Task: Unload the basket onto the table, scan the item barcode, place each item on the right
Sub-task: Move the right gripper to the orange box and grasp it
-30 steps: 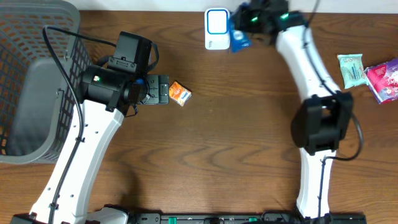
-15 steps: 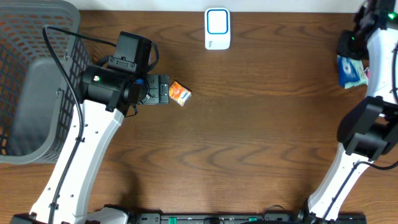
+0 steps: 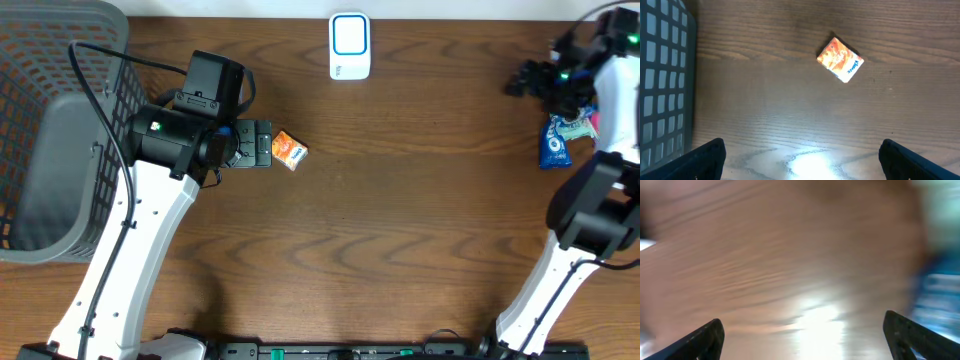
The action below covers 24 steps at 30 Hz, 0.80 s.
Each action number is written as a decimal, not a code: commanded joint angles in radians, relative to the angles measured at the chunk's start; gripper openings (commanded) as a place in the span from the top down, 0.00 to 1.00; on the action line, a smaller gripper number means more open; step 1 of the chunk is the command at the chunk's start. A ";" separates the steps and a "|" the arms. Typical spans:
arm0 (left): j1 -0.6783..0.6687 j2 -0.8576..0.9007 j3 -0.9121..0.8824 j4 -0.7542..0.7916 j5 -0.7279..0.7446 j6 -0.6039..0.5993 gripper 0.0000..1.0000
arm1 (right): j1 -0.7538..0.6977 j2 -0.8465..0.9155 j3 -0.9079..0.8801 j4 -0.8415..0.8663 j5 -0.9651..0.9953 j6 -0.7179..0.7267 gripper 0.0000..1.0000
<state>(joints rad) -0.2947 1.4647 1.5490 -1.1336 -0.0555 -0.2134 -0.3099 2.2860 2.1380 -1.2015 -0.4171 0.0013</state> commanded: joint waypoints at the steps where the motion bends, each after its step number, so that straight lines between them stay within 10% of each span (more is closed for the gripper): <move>1: 0.004 0.005 0.005 -0.003 -0.009 -0.010 0.02 | 0.110 -0.022 -0.008 -0.036 -0.270 -0.019 0.05; 11: 0.004 0.005 0.005 -0.004 -0.009 -0.010 0.02 | 0.513 -0.022 -0.143 0.124 -0.273 -0.043 0.01; 15: 0.004 0.005 0.005 -0.004 -0.009 -0.010 0.02 | 0.650 -0.022 -0.249 0.341 -0.272 0.049 0.21; 24: 0.003 0.005 0.005 -0.004 -0.009 -0.010 0.02 | 0.798 0.043 -0.334 0.634 -0.209 0.119 0.28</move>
<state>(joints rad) -0.2947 1.4647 1.5490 -1.1339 -0.0555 -0.2134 0.4599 2.2864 1.8118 -0.5919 -0.6476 0.0849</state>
